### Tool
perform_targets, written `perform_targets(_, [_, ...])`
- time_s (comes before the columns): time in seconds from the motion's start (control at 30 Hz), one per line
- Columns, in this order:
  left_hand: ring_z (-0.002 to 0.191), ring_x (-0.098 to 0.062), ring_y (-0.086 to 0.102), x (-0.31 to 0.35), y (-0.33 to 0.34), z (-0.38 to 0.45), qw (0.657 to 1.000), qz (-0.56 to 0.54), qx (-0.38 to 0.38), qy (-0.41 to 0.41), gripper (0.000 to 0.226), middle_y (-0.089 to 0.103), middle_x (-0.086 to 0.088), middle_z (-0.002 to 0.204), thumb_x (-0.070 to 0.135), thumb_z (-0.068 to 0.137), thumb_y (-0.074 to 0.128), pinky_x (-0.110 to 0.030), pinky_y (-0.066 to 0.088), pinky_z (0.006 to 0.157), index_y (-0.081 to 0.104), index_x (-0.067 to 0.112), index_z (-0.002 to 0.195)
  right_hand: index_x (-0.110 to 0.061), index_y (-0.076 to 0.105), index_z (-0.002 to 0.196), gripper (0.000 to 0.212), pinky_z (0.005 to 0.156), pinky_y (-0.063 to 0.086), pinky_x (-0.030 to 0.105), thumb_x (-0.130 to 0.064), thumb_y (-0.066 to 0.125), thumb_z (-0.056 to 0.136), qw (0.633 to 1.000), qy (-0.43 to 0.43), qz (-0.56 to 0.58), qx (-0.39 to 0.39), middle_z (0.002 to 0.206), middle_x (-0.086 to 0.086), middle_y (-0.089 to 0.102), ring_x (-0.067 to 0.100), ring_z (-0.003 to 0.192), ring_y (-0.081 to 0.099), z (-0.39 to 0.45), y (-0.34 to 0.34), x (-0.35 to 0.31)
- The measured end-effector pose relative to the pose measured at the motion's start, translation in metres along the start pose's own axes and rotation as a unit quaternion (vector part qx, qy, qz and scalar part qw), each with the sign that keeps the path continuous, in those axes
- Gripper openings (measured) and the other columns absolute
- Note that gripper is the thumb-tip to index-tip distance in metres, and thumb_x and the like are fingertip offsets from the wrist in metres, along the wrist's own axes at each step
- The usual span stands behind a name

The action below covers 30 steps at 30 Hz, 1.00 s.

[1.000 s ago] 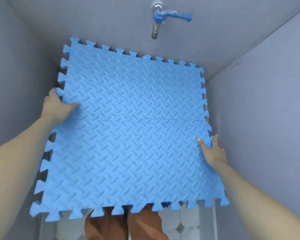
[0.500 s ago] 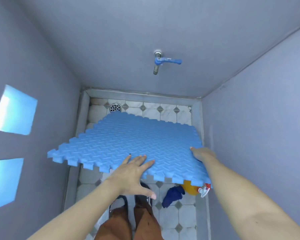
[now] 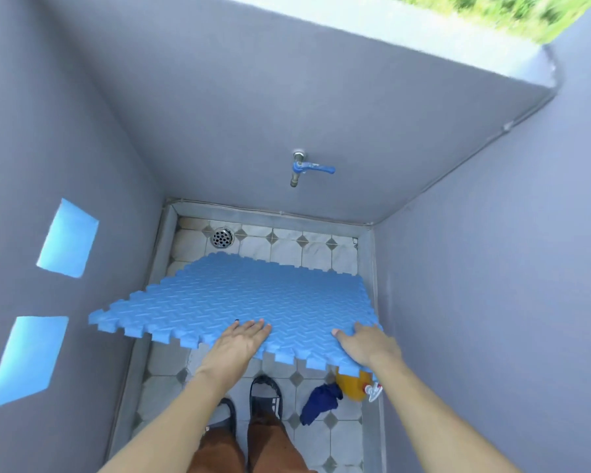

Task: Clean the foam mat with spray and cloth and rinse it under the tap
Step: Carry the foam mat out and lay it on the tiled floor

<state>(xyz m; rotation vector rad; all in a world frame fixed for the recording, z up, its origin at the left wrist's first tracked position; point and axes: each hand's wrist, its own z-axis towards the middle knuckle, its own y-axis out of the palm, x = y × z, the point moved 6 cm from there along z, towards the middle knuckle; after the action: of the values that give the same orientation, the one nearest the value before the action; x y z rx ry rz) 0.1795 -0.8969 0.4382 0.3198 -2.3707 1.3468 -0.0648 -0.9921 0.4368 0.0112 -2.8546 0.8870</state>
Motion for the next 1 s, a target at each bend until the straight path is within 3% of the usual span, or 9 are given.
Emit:
perform_targets(0.07, [0.146,-0.018,0.014,0.008,-0.018,-0.012,1.0,0.007,-0.008,-0.002,0.085,0.014,-0.003,0.159,-0.022,0.078,0.034,-0.032,0.006,0.119,0.015,0.017,0.151,-0.025,0.035,0.15,0.091,0.109,0.031,0.044,-0.081,0.024,0.079,1.0,-0.007,0.001,0.01,0.158,0.003,0.032,0.025,0.143,0.032,-0.023,-0.014,0.0])
perform_targets(0.23, [0.145,-0.013,0.018,0.033,-0.063,-0.05,1.0,-0.008,0.009,-0.015,0.091,0.017,0.001,0.159,-0.02,0.076,0.045,-0.027,0.013,0.117,0.015,0.022,0.151,-0.022,0.062,0.123,0.076,0.092,0.043,0.039,-0.077,0.031,0.081,0.996,-0.042,-0.036,0.068,0.135,0.003,0.056,0.025,0.121,0.053,-0.087,-0.066,0.001])
perform_targets(0.3, [0.144,-0.012,0.02,0.045,-0.081,-0.068,0.999,-0.014,0.026,-0.018,0.093,0.019,0.003,0.158,-0.018,0.076,0.05,-0.026,0.015,0.117,0.017,0.024,0.151,-0.023,0.061,0.126,0.08,0.091,0.043,0.04,-0.079,0.03,0.079,0.995,-0.045,-0.048,0.076,0.136,0.003,0.055,0.026,0.121,0.054,-0.114,-0.081,0.005])
perform_targets(0.43, [0.144,-0.012,0.02,0.073,-0.121,-0.099,0.997,-0.018,0.073,-0.022,0.086,0.022,0.004,0.157,-0.02,0.08,0.039,-0.029,0.018,0.117,0.019,0.024,0.151,-0.025,0.054,0.137,0.091,0.097,0.043,0.044,-0.084,0.025,0.074,0.992,-0.054,-0.062,0.092,0.143,0.001,0.051,0.028,0.127,0.05,-0.161,-0.107,0.012])
perform_targets(0.6, [0.143,-0.012,0.022,0.085,-0.149,-0.118,0.992,-0.004,0.121,-0.045,0.076,0.024,0.003,0.157,-0.014,0.086,0.036,-0.028,0.018,0.115,0.022,0.024,0.15,-0.028,0.052,0.139,0.113,0.102,0.041,0.052,-0.092,0.019,0.052,0.992,-0.063,-0.051,0.1,0.146,0.001,0.049,0.031,0.13,0.047,-0.17,-0.123,0.012])
perform_targets(0.77, [0.141,-0.014,0.028,0.109,-0.176,-0.134,0.984,0.003,0.155,-0.085,0.075,0.028,0.0,0.155,-0.015,0.083,0.035,-0.026,0.023,0.111,0.026,0.021,0.148,-0.022,0.053,0.139,0.089,0.101,0.042,0.04,-0.082,0.032,0.077,0.982,-0.13,-0.076,0.111,0.145,0.002,0.05,0.027,0.131,0.048,-0.193,-0.161,0.003])
perform_targets(0.9, [0.141,-0.016,0.029,0.124,-0.176,-0.152,0.972,-0.024,0.181,-0.146,0.076,0.03,0.003,0.155,-0.014,0.083,0.038,-0.026,0.022,0.113,0.028,0.023,0.148,-0.022,0.062,0.127,0.089,0.096,0.046,0.04,-0.082,0.032,0.069,0.97,-0.183,-0.1,0.126,0.135,0.003,0.058,0.028,0.119,0.055,-0.198,-0.179,-0.002])
perform_targets(1.0, [0.14,-0.017,0.031,0.145,-0.168,-0.17,0.961,-0.03,0.187,-0.201,0.074,0.031,0.001,0.154,-0.012,0.083,0.041,-0.027,0.024,0.113,0.028,0.021,0.148,-0.017,0.062,0.122,0.077,0.093,0.047,0.039,-0.075,0.036,0.079,0.95,-0.238,-0.151,0.136,0.13,0.004,0.059,0.027,0.117,0.055,-0.203,-0.187,-0.011])
